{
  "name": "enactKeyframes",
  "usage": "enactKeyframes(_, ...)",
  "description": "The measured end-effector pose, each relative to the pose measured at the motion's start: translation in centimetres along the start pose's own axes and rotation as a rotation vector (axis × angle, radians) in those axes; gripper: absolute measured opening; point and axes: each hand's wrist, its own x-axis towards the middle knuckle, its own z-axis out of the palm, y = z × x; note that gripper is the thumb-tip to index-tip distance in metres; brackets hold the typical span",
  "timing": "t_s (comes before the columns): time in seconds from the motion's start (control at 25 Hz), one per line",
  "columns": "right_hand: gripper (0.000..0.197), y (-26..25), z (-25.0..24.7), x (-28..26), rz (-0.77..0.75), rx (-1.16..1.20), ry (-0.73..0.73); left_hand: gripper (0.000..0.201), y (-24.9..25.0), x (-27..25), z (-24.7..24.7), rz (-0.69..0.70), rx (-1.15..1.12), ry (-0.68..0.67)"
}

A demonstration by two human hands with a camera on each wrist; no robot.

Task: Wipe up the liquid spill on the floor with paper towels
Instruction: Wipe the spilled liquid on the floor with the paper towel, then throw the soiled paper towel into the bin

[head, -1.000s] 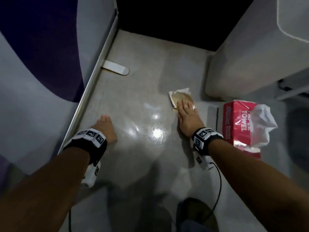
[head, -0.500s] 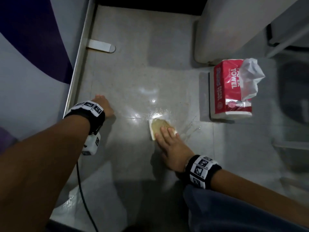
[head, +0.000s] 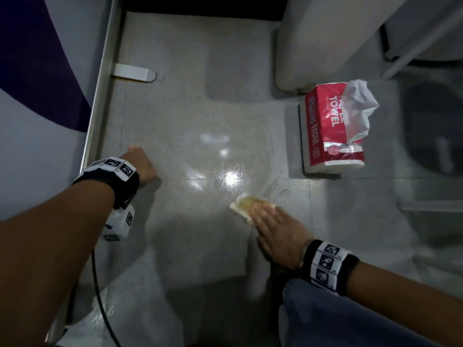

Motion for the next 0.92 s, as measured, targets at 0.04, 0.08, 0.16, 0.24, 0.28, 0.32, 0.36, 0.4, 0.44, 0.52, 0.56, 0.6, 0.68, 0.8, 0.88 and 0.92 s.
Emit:
enactKeyframes(0.04,0.073,1.2,-0.9,0.3,0.098,-0.003,-0.003,0.067,0.1,0.0,0.1,-0.011,-0.006,0.003)
enactKeyframes(0.08,0.077,2.2,-1.7,0.9,0.168,0.003,-0.006,0.069,0.3,0.0,0.1,-0.022,-0.012,0.007)
enactKeyframes(0.16,0.081,2.8,-3.0,3.2,0.268,0.058,0.037,0.069,0.5,0.0,-0.1,-0.028,-0.020,0.011)
enactKeyframes(0.24,0.076,2.4,-4.2,6.3,0.362,0.085,0.075,0.067,0.5,-0.1,-0.2,-0.023,-0.022,0.014)
enactKeyframes(0.28,0.075,2.1,-4.5,7.4,0.396,0.098,0.086,0.066,0.4,0.0,-0.2,-0.023,-0.019,0.018)
enactKeyframes(0.32,0.075,1.7,-4.6,7.8,0.419,0.098,0.085,0.065,0.3,0.1,-0.2,-0.019,-0.020,0.020)
enactKeyframes(0.36,0.075,1.3,-4.6,7.6,0.402,0.082,0.082,0.063,0.1,0.1,-0.2,-0.017,-0.028,0.013)
enactKeyframes(0.4,0.075,0.7,-4.3,6.9,0.340,0.074,0.096,0.061,0.0,0.2,-0.1,-0.012,-0.035,0.005)
enactKeyframes(0.44,0.076,0.3,-3.8,6.0,0.242,0.069,0.111,0.061,0.0,0.3,-0.2,-0.006,-0.037,0.000)
enactKeyframes(0.52,0.082,-1.0,-2.4,4.1,0.064,0.124,0.095,0.063,-0.1,0.2,-0.4,-0.007,-0.041,-0.010)
enactKeyframes(0.56,0.081,-1.7,-1.5,3.5,0.006,0.132,0.073,0.065,-0.1,0.2,-0.4,-0.010,-0.045,-0.018)
enactKeyframes(0.6,0.078,-2.4,-1.1,3.2,-0.031,0.116,0.048,0.066,0.0,0.0,-0.5,-0.017,-0.048,-0.024)
enactKeyframes(0.68,0.067,-3.6,-0.7,3.6,-0.088,0.076,0.090,0.064,0.1,-0.4,-0.7,-0.014,-0.045,-0.024)
enactKeyframes(0.8,0.051,-4.4,-2.3,4.1,-0.196,0.070,0.093,0.058,0.5,-1.0,-1.4,-0.023,-0.037,-0.029)
enactKeyframes(0.88,0.040,-3.6,-4.5,3.9,-0.246,0.163,0.035,0.046,1.0,-1.4,-2.2,-0.024,-0.021,-0.043)
enactKeyframes(0.92,0.034,-2.5,-6.0,3.7,-0.214,0.330,0.015,0.041,1.5,-1.7,-2.8,-0.020,-0.002,-0.069)
